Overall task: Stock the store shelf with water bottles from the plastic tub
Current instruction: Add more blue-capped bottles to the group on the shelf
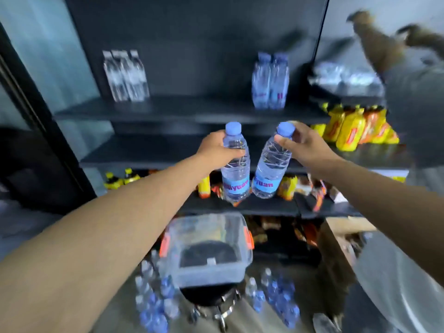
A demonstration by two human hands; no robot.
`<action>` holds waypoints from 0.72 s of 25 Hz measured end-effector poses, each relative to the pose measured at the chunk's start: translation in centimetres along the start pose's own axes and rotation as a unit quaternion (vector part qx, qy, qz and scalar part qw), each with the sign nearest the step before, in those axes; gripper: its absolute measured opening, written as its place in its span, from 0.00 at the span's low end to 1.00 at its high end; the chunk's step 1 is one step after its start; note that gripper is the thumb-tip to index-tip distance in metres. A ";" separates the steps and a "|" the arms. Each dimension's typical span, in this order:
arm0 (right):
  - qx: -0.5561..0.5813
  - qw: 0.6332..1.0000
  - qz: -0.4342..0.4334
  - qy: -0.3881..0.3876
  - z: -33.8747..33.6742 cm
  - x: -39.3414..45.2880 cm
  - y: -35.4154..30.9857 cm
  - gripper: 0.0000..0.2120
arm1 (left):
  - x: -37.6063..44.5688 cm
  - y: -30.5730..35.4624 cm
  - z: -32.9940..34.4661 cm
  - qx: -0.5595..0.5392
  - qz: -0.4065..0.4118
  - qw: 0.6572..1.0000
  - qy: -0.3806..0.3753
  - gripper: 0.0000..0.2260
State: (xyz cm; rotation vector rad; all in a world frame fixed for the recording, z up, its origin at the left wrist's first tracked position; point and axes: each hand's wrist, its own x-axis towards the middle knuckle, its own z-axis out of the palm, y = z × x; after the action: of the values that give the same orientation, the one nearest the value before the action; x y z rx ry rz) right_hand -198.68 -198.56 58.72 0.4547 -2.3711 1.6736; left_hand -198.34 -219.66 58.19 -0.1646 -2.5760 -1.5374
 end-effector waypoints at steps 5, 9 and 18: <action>0.026 0.998 -0.064 0.005 0.3 7.5 -6.7 0.11 | 5.0 6.2 -8.0 -0.014 0.026 0.999 0.044 0.14; 0.024 0.995 -0.093 -0.007 1.7 15.4 -7.5 0.10 | 11.9 6.3 -10.1 0.007 0.039 0.998 0.050 0.14; -0.049 0.996 -0.043 -0.057 6.7 38.6 2.7 0.12 | 33.8 -2.4 -7.9 -0.002 -0.002 0.996 0.090 0.16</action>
State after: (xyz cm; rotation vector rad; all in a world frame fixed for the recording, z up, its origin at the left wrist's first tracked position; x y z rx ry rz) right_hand -235.57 -209.14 67.16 0.6401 -2.4617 1.5251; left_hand -231.52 -226.99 65.66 -0.0205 -2.4347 -1.4861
